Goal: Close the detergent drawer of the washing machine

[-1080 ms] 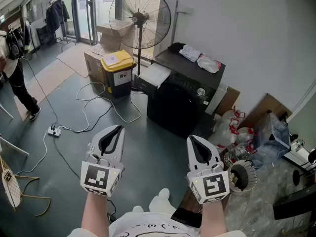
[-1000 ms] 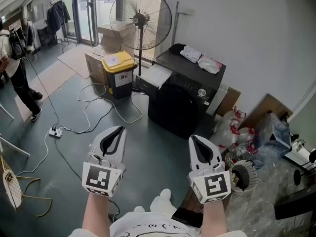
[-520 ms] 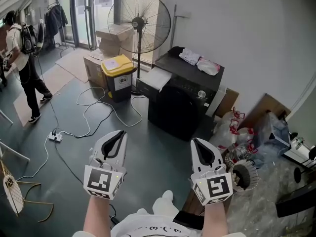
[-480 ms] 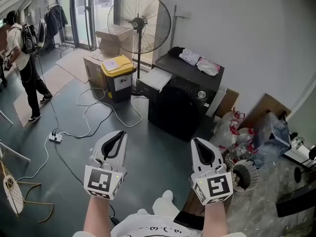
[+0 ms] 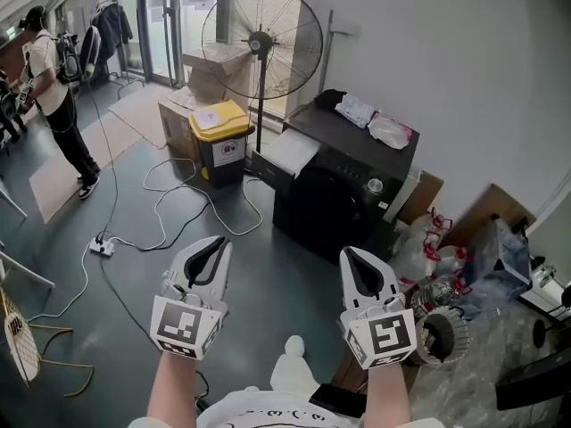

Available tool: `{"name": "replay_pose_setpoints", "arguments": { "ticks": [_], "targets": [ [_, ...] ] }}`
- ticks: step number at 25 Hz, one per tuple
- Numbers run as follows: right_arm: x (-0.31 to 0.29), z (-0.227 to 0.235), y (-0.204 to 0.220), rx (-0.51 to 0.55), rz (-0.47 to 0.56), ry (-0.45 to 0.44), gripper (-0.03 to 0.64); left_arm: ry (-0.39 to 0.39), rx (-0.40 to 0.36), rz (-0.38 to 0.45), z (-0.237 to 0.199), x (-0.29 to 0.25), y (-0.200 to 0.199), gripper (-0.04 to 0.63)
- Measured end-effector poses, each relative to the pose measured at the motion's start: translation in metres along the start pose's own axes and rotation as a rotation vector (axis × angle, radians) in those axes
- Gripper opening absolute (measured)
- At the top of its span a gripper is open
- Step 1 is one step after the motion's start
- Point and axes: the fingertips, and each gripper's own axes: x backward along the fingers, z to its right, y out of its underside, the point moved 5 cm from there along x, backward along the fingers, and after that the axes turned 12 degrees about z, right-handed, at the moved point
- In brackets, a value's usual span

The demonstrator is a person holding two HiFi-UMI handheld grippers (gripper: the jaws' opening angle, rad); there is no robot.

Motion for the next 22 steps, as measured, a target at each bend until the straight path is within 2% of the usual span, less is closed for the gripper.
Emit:
{"name": "replay_pose_setpoints", "arguments": {
  "ticks": [4, 9, 14, 22],
  "targets": [
    [-0.026, 0.029, 0.018, -0.001, 0.003, -0.037, -0.006, 0.0, 0.013, -0.022, -0.001, -0.039, 0.015, 0.071],
    [-0.066, 0.081, 0.045, -0.021, -0.004, -0.057, -0.006, -0.032, -0.008, -0.04, -0.004, -0.101, 0.035, 0.072],
    [-0.103, 0.121, 0.066, -0.021, 0.005, -0.117, -0.006, -0.078, 0.019, -0.065, -0.007, -0.151, 0.058, 0.072],
    [-0.14, 0.154, 0.106, -0.045, -0.04, -0.154, -0.006, -0.107, 0.06, -0.118, -0.01, -0.196, 0.099, 0.072]
  ]
}}
